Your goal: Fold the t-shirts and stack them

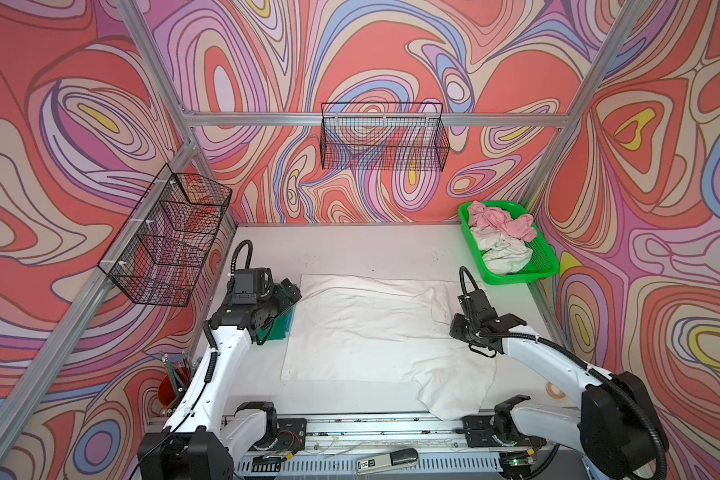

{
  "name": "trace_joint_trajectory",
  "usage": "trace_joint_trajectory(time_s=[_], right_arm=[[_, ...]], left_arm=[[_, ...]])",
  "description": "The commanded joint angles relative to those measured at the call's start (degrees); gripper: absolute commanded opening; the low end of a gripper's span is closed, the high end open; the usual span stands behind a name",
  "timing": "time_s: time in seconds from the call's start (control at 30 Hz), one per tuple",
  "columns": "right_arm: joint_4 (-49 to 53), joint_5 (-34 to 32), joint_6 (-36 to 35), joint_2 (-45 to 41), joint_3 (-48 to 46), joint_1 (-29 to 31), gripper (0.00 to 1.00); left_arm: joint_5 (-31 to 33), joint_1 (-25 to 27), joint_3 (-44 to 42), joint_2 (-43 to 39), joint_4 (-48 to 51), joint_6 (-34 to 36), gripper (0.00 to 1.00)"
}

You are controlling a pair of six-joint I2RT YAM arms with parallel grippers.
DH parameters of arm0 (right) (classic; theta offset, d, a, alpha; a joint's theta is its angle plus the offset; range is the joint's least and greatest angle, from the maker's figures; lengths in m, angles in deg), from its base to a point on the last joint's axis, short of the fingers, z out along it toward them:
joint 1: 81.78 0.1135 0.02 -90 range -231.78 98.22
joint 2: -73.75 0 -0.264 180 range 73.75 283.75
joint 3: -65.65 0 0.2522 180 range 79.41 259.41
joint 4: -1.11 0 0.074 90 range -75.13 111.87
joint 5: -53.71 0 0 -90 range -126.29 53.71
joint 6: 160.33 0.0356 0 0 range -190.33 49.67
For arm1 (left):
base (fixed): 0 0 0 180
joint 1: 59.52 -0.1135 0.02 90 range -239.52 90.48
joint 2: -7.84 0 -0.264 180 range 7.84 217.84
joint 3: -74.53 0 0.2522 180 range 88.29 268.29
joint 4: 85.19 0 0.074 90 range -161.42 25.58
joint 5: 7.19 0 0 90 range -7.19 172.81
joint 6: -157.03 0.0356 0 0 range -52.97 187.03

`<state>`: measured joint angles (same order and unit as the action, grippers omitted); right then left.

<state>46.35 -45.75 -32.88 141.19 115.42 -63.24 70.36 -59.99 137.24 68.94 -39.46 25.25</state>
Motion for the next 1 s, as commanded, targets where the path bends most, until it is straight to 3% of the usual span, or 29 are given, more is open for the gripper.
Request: trace_joint_trajectory(time_s=[0.0, 0.1, 0.2, 0.43, 0.63, 0.83, 0.97], right_arm=[[0.71, -2.97, 1.0, -2.56, 3.78, 0.17, 0.5], [-5.65, 4.91, -2.78, 1.18, 7.59, 0.17, 0.54], [-5.92, 7.32, -5.27, 10.17, 14.5, 0.15, 0.54], [-6.82, 3.04, -8.39, 26.92, 23.91, 0.25, 0.52], [-8.52, 1.65, -9.16, 32.17, 26.76, 0.21, 0.43], [-8.9, 2.52, -10.97, 36.27, 28.24, 0.26, 0.21], [-9.05, 2.44, -12.13, 36.47, 27.8, 0.3, 0.13]], left_arm=[[-0.3, -0.32, -0.93, -0.73, 1.17, 0.03, 1.0], [-0.28, -0.32, -0.89, -0.85, 1.38, 0.03, 1.0], [0.2, -0.32, -0.79, -1.29, 1.64, 0.33, 1.0], [2.16, -0.32, -2.26, -5.31, 5.28, 1.92, 1.0], [3.69, -0.32, -2.94, -7.92, 5.65, 2.14, 1.0], [2.96, -0.28, -2.98, -7.13, 5.37, 1.82, 1.0], [2.97, -0.32, -3.07, -7.24, 5.1, 1.81, 1.0]])
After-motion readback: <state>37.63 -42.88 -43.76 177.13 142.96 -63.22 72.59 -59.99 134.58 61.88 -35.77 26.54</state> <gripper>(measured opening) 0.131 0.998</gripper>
